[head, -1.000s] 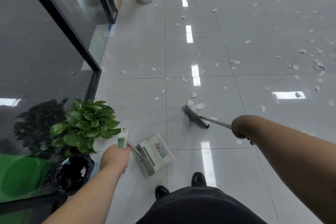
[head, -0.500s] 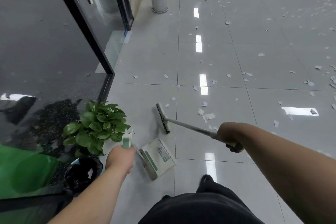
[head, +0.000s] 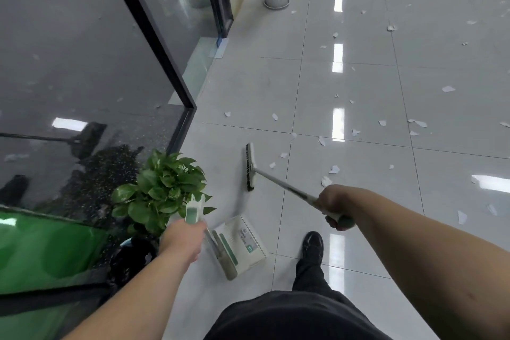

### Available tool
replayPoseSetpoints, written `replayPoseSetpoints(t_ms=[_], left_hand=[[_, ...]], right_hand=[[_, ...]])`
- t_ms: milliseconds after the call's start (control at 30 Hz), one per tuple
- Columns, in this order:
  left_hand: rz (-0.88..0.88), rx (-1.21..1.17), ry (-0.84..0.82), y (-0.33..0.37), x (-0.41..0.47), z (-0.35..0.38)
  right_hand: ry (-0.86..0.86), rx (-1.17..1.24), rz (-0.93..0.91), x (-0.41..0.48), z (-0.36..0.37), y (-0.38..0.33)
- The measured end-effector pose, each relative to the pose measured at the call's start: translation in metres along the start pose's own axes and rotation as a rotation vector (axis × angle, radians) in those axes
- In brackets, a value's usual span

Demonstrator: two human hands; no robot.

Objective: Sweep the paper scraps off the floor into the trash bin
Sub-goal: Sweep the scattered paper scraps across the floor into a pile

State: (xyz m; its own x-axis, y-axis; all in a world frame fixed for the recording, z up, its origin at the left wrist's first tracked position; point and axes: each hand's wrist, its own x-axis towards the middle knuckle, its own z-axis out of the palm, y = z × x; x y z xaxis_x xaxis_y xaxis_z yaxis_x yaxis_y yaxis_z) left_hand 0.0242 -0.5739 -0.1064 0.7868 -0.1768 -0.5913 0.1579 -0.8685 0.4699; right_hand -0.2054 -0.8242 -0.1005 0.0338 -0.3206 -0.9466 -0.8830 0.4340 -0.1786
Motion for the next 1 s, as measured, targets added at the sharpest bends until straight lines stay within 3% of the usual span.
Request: replayPoseSetpoints(t_ms=[333,633,833,1000], left_hand=[[-0.038,0.1,0.025,0.135,0.029,0.073],[0.058,0.07,-0.054,0.243,0.042,0.138],[0.1,0.046,-0.057,0.282,0.054,0.149],[0.107,-0.042,-0.048,0.304,0.068,0.14]], right_hand=[[-0.017,0.194,0.084,0.052,-0.153,-0.012],[0.21,0.346,0.171,0.058,-0.288,0.03],[0.221,0.454,0.157,0.047,-0.317,0.016],[0.186,0.542,0.121,0.045,-0.306,-0.036]])
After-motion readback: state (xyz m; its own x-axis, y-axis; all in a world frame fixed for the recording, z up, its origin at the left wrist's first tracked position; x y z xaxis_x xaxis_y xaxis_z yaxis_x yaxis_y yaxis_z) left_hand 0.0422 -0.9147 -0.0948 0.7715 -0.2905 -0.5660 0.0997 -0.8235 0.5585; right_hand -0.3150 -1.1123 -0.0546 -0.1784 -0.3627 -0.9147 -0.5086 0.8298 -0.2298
